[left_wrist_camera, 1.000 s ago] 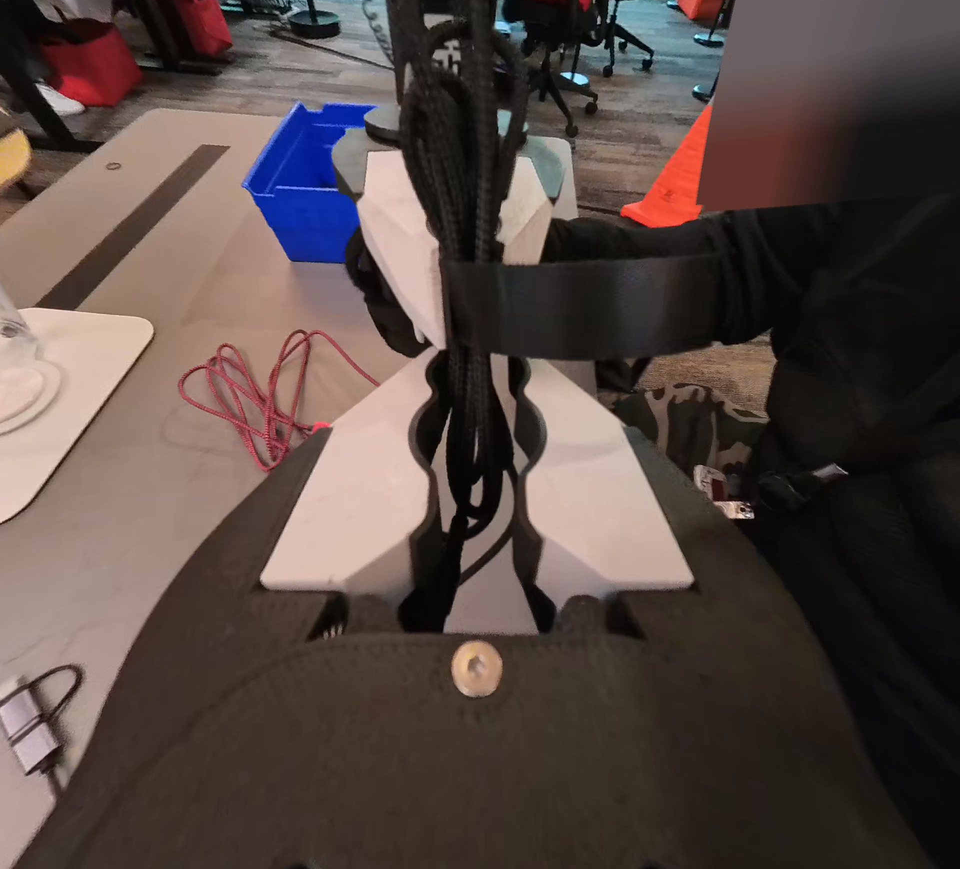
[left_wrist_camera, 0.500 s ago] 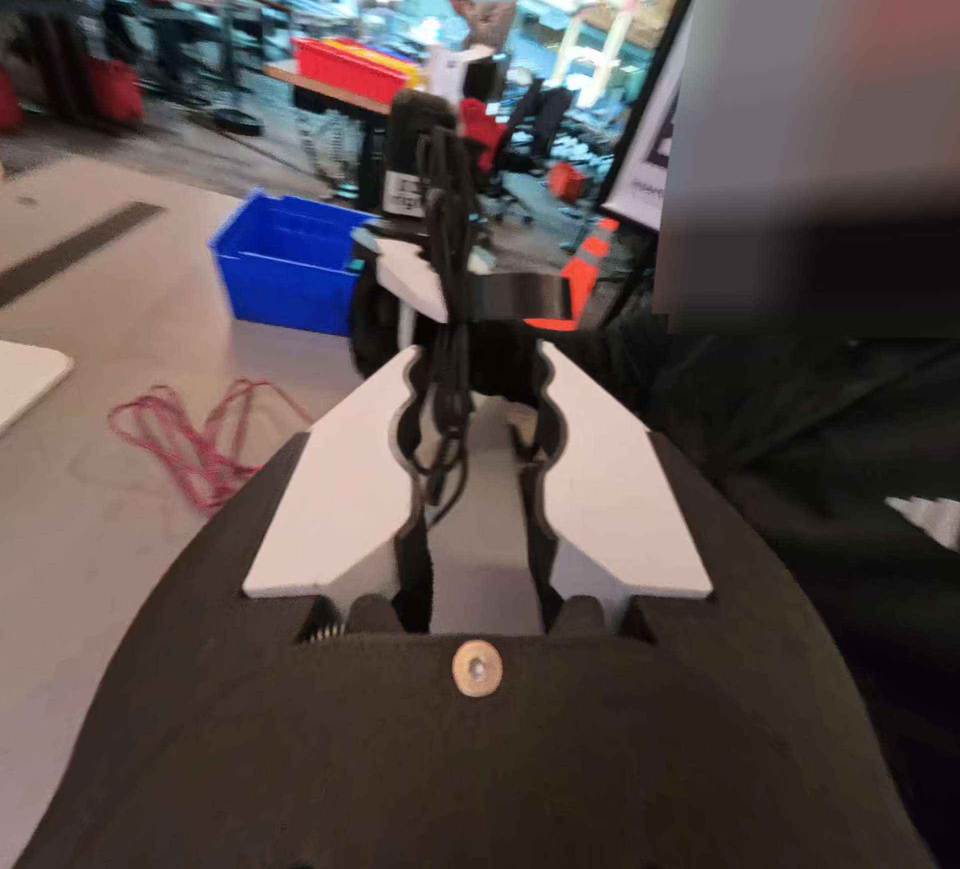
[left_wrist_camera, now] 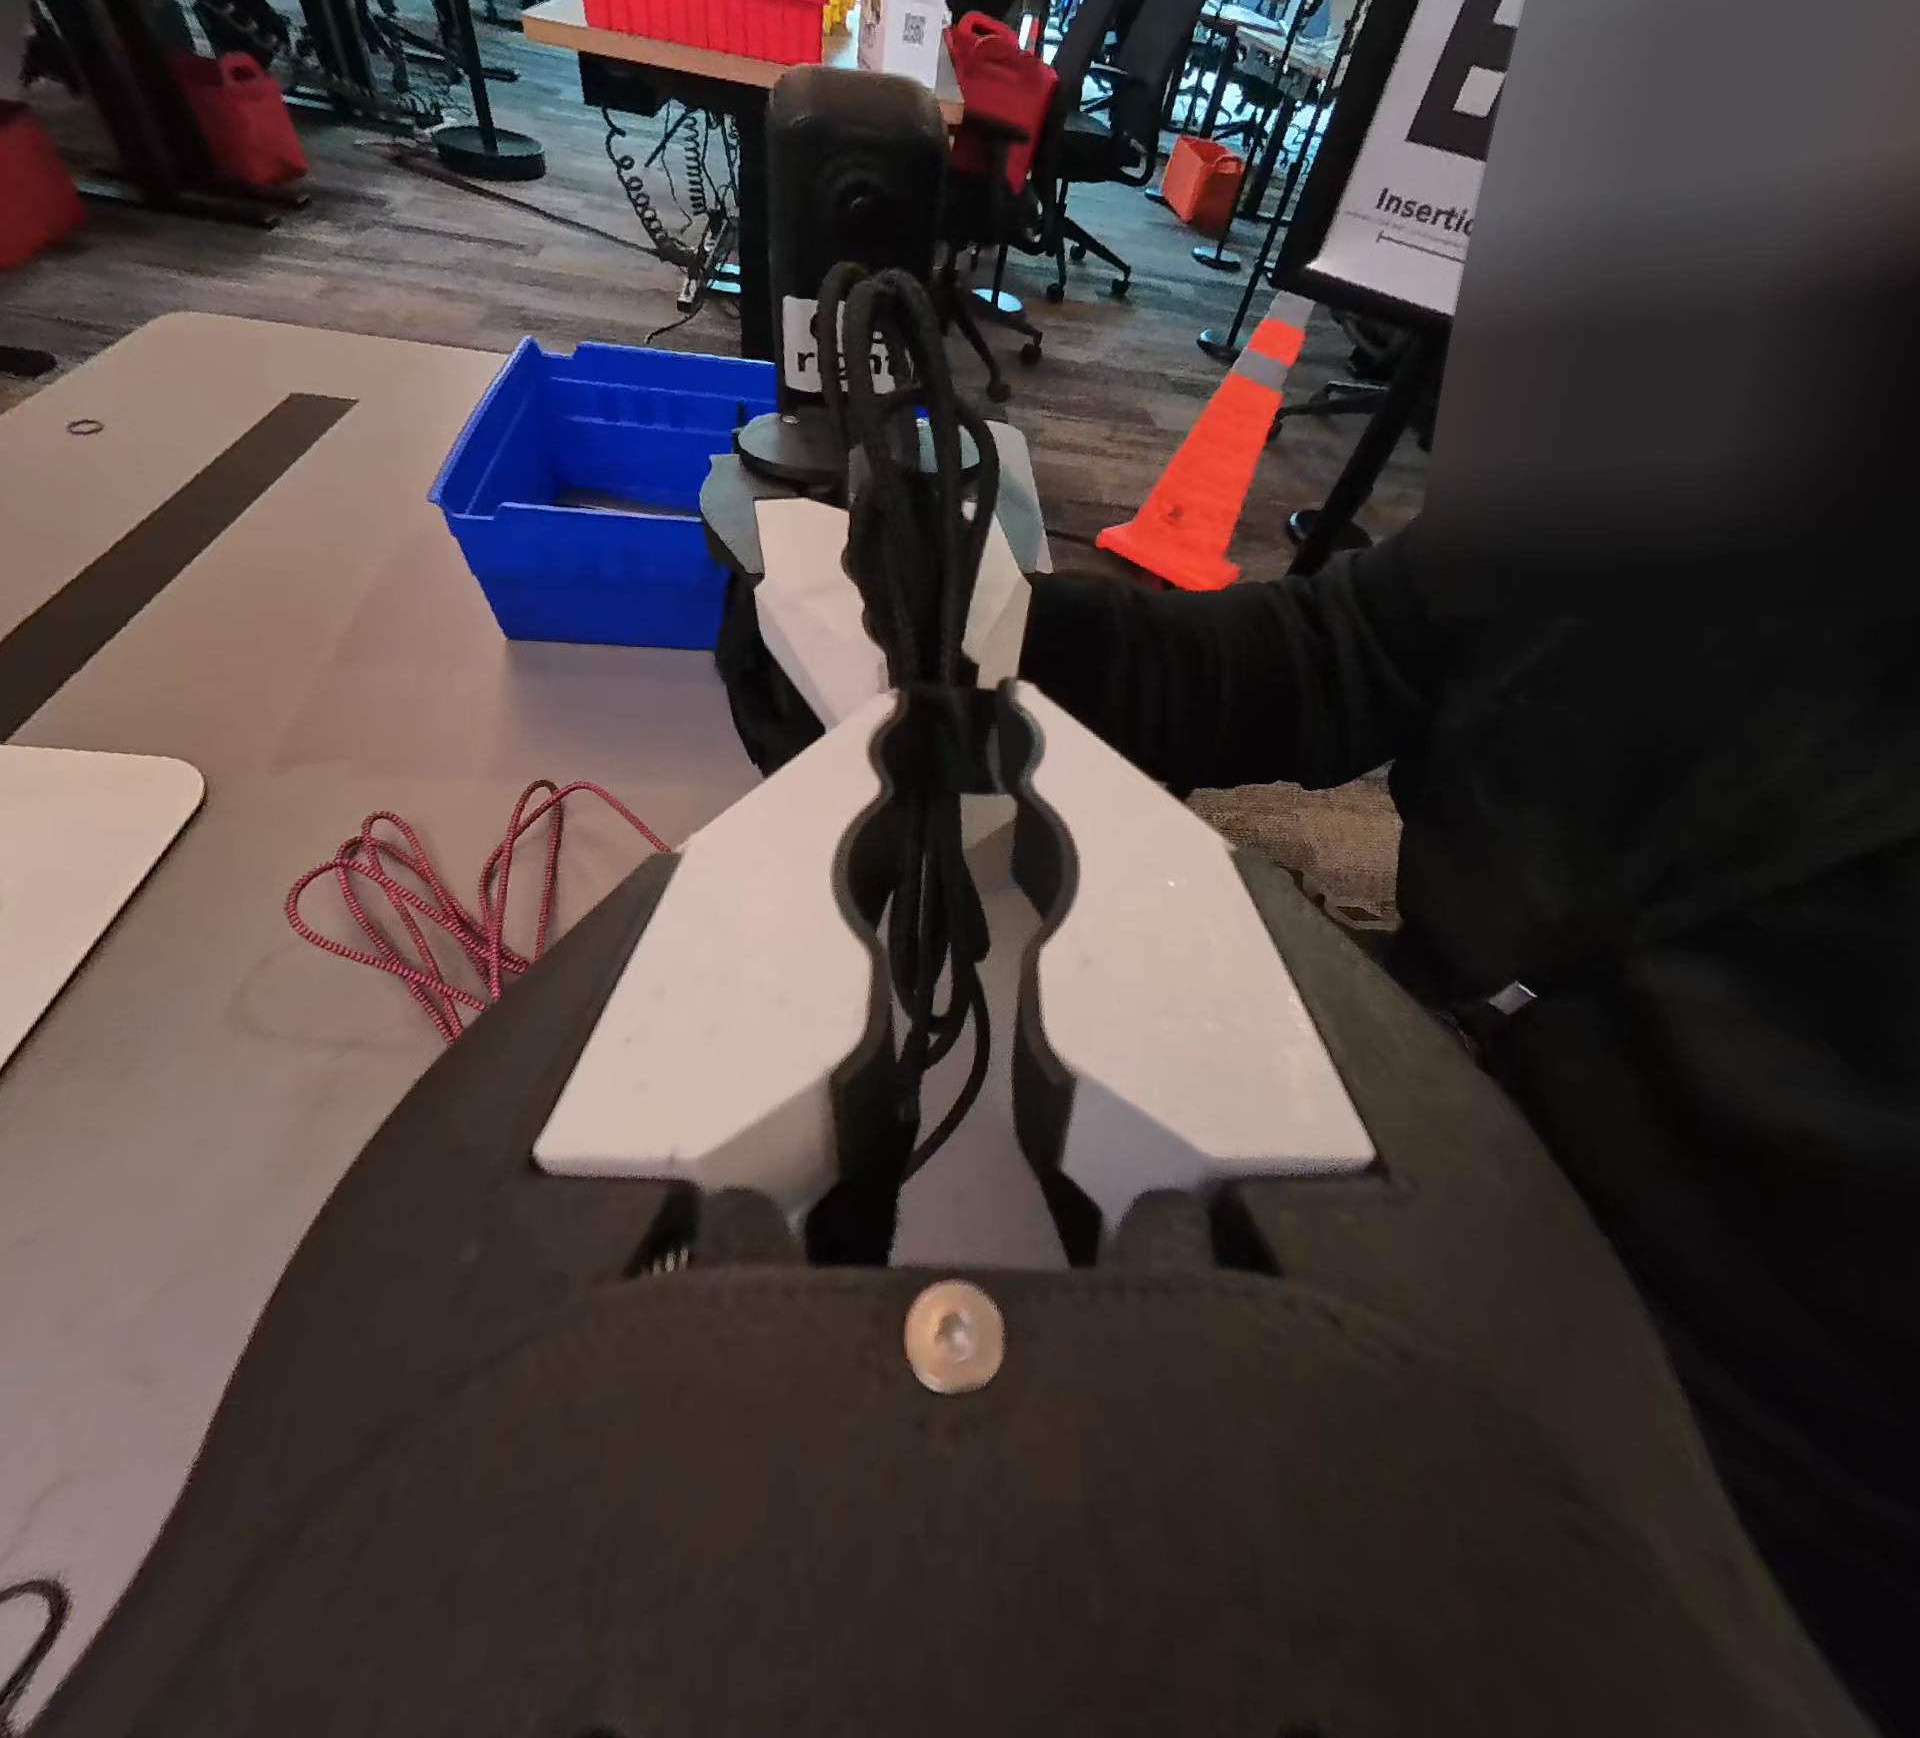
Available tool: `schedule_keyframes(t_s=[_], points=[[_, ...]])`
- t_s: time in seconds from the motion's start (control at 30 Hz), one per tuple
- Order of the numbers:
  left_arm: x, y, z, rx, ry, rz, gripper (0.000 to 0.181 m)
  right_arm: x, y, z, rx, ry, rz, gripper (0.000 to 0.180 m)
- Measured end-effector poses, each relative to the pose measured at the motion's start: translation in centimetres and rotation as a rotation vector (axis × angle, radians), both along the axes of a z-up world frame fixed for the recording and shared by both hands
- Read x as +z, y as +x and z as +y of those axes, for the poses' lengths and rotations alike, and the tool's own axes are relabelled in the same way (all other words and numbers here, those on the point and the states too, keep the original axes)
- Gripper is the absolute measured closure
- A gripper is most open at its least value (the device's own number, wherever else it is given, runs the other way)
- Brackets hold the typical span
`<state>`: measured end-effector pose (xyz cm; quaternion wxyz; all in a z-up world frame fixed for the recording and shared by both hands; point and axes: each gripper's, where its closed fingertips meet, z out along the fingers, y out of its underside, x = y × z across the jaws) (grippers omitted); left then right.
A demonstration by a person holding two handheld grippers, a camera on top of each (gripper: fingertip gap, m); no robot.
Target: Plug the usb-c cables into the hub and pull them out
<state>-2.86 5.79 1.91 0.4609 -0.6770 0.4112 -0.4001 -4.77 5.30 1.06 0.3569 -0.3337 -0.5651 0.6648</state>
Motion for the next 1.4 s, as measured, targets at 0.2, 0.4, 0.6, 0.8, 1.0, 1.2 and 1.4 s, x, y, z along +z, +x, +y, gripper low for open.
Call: schedule_keyframes(t_s=[0.2,0.4,0.6,0.8,1.0,1.2,1.4], points=[[-0.3,0.1,0.4,0.027,0.047,0.041,0.167,-0.2,-0.1,0.0,-0.023,0.024,-0.03,0.172],[0.2,0.1,1.5,0.13,0.101,-0.057,0.173,0.1,-0.2,0.9,-0.105,0.013,-0.047,0.171],[0.4,-0.2,2.3,0.233,0.119,-0.137,0.177,0.4,-0.5,1.7,-0.145,-0.073,-0.059,0.17],[1.5,-1.5,3.5,0.3,0.086,-0.268,0.179,0.3,-0.7,3.0,-0.176,-0.139,-0.082,0.136],[1.3,-2.7,4.8,0.409,0.102,-0.292,0.18,0.2,0.3,3.0,-0.151,-0.173,-0.058,0.103],[1.1,-2.4,5.6,0.49,0.111,-0.308,0.179,-0.6,-1.1,4.0,-0.326,-0.05,-0.159,0.115],[1.0,-2.1,5.5,0.482,0.111,-0.304,0.179,-0.6,-0.4,4.8,-0.327,-0.072,-0.172,0.159]])
